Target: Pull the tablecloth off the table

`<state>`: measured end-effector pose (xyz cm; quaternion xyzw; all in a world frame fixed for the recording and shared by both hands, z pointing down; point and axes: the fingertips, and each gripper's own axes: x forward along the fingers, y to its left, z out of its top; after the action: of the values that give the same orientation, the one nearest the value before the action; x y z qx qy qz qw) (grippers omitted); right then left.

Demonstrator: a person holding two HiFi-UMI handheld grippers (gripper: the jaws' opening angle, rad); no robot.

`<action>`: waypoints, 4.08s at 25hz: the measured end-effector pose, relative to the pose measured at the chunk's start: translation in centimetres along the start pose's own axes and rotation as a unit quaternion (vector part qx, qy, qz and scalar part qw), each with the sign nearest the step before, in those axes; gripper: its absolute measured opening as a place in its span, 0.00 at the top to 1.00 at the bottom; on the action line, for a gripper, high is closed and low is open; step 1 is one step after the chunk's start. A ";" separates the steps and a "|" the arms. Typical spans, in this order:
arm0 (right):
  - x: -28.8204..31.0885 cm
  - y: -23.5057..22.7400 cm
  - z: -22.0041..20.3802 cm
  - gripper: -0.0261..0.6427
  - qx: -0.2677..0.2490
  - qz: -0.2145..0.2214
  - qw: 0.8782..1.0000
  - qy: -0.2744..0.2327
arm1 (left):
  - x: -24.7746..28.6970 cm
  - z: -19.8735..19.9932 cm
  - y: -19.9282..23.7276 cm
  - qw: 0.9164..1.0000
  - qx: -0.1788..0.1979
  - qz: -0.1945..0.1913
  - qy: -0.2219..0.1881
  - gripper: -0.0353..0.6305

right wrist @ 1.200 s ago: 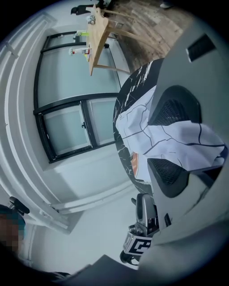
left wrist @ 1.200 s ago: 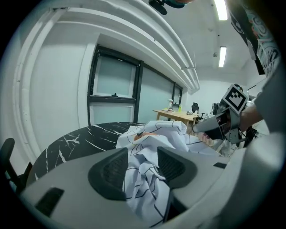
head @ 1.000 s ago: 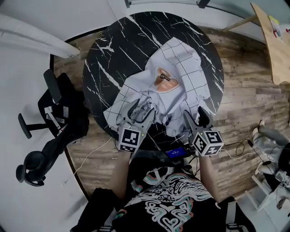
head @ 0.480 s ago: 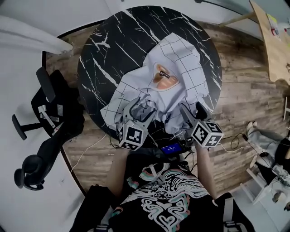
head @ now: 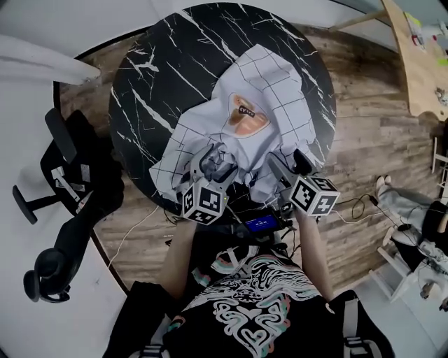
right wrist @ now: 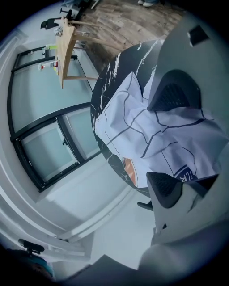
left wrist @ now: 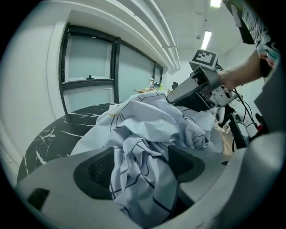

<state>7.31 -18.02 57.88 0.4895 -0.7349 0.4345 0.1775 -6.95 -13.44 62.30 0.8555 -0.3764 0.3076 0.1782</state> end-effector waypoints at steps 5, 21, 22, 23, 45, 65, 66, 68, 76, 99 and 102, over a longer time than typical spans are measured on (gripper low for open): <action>1.4 1.4 -0.8 0.33 -0.006 0.004 1.000 0.018 | 0.9 -0.2 -0.5 1.000 0.016 -0.006 0.011 0.38; 4.2 0.0 -2.9 0.37 -0.053 -0.033 0.996 0.065 | 3.1 -1.2 -0.9 0.998 -0.006 -0.044 0.033 0.36; 4.3 0.0 -2.9 0.39 -0.051 -0.030 0.996 0.067 | 3.2 -1.2 -0.9 0.998 -0.008 -0.046 0.033 0.35; 4.4 0.0 -3.0 0.41 -0.050 -0.027 0.996 0.069 | 3.4 -1.2 -0.8 0.998 -0.009 -0.048 0.034 0.35; 4.9 -1.0 -3.8 0.62 -0.060 -0.048 0.995 0.067 | 4.5 -2.0 -1.2 0.995 -0.042 -0.077 0.042 0.35; 5.6 -1.3 -3.9 0.66 -0.070 -0.056 0.995 0.044 | 5.0 -2.2 -0.7 0.995 -0.048 -0.084 0.034 0.36; 5.3 -1.3 -4.4 0.66 -0.069 -0.056 0.995 0.049 | 4.8 -2.5 -1.2 0.994 -0.054 -0.088 0.038 0.36; 4.9 -1.2 -4.8 0.66 -0.064 -0.054 0.995 0.056 | 4.4 -2.7 -1.5 0.993 -0.059 -0.092 0.044 0.36; 5.4 -1.2 -4.3 0.66 -0.057 -0.036 0.996 0.059 | 4.8 -2.2 -1.1 0.994 -0.048 -0.082 0.048 0.36; 5.7 -1.3 -4.3 0.75 -0.099 -0.030 0.993 0.054 | 5.7 -1.5 -1.4 0.994 -0.051 -0.083 0.050 0.57; 5.7 -1.2 -4.3 0.78 -0.104 -0.031 0.993 0.052 | 5.7 -1.4 -1.5 0.994 -0.055 -0.083 0.051 0.60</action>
<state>5.08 -17.92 64.76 0.4678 -0.7503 0.3748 0.2789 -3.37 -14.82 66.99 0.8558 -0.3111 0.3142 0.2684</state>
